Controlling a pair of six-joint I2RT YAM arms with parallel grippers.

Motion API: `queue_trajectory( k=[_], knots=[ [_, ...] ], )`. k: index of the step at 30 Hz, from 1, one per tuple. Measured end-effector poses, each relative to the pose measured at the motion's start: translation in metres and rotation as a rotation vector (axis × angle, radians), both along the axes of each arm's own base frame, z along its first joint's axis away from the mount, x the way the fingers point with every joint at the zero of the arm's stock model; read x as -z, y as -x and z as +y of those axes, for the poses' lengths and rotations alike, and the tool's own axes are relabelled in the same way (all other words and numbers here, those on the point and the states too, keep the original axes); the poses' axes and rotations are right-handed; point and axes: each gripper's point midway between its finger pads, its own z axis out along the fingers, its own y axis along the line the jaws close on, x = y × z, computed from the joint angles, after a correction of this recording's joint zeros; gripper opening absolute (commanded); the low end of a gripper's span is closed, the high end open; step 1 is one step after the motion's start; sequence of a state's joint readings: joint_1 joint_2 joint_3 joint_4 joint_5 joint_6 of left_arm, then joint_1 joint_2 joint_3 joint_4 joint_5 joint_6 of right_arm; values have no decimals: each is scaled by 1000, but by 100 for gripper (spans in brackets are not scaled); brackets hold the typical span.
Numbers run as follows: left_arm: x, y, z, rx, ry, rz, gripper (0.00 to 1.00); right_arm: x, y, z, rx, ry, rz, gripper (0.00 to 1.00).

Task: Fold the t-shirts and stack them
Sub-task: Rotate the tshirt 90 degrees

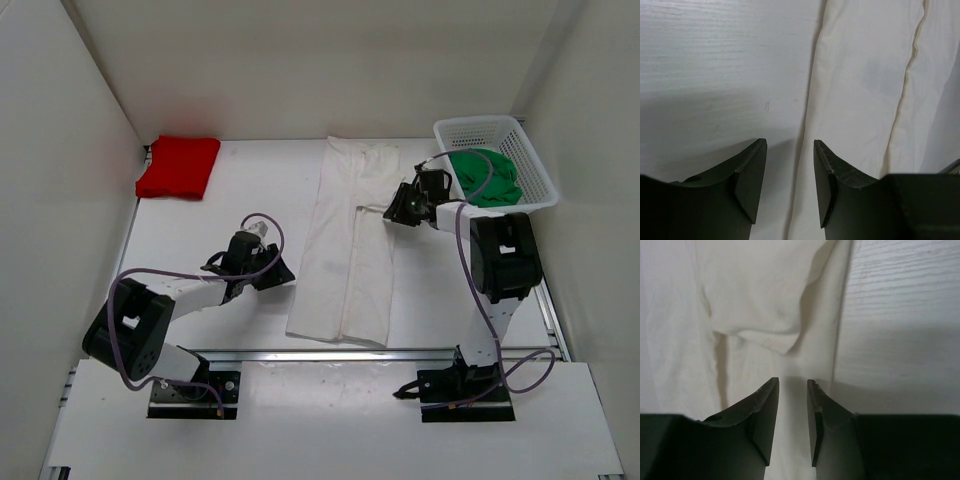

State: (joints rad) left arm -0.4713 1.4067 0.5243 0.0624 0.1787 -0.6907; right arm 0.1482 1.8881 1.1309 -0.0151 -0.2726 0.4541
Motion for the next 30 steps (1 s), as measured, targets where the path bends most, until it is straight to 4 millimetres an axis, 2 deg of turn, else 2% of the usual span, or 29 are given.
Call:
queue_trajectory(
  k=[5,9,13,19,24,30],
  knots=[
    [2,-3,-7,6,10,-4,53,14,-15,0,15,-40,22,26],
    [0,-5,-8,4,19,-16,53,9,-22,4,12,-70,13,25],
    [-1,-6,-9,2,22,-18,53,5,-38,10,3,-93,-12,26],
    [-3,-9,-9,-4,31,-30,53,10,-39,11,8,-102,3,26],
    [-4,-11,-8,-13,36,-30,53,11,-39,12,9,-104,4,10],
    [-4,-11,-8,-15,38,-29,53,14,-36,14,8,-95,20,2]
  ],
)
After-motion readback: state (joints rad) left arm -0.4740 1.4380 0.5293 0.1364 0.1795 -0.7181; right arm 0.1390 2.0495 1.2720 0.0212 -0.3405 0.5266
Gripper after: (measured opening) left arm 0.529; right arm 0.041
